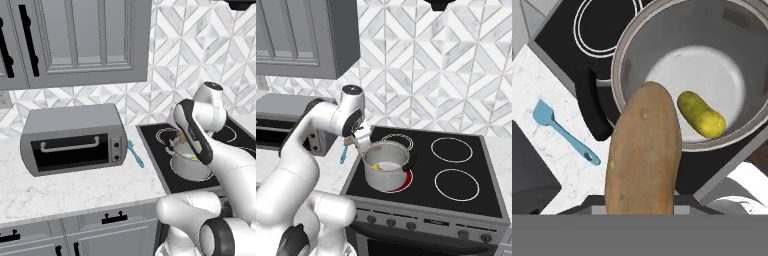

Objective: Put the sweet potato and cucumber in the pot. Retrieve the spatula and lightly stir the vegetables in the pot.

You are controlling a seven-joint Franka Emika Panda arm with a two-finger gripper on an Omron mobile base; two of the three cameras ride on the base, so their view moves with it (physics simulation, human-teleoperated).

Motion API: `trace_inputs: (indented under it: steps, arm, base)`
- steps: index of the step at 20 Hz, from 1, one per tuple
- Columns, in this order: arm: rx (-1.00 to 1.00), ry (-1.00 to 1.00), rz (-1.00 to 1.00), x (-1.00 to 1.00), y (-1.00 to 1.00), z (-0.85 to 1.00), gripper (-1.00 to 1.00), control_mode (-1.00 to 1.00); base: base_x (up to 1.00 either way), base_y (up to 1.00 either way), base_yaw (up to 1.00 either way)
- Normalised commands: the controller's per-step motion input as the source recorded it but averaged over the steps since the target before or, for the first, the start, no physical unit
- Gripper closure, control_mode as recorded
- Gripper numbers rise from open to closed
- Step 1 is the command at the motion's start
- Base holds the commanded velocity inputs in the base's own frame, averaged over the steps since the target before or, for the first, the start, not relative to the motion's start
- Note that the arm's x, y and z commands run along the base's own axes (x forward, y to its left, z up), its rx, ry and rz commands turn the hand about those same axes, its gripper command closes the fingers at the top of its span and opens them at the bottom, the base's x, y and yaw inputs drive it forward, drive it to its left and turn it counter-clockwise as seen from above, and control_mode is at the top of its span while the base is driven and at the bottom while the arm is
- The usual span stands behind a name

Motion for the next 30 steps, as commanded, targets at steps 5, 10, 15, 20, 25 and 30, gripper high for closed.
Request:
trace_inputs:
  steps: [5, 10, 15, 20, 25, 30]
  arm:
    - [-0.07, 0.00, -0.11, 0.41, -0.53, -0.40, 1.00, -1.00]
    - [-0.04, 0.00, -0.07, 0.41, -0.45, -0.58, 1.00, -1.00]
    - [-0.03, 0.00, -0.05, 0.44, -0.28, -0.52, 1.00, -1.00]
    - [0.00, 0.01, -0.02, 0.27, -0.17, -0.38, 1.00, -1.00]
    - [0.00, 0.01, -0.01, 0.06, -0.16, -0.35, 1.00, -1.00]
    - [-0.01, 0.02, -0.01, 0.02, -0.04, -0.37, -1.00, -1.00]
  base:
    - [0.00, 0.00, 0.00]
    - [0.00, 0.00, 0.00]
    - [0.00, 0.00, 0.00]
    - [0.00, 0.00, 0.00]
    - [0.00, 0.00, 0.00]
    - [0.00, 0.00, 0.00]
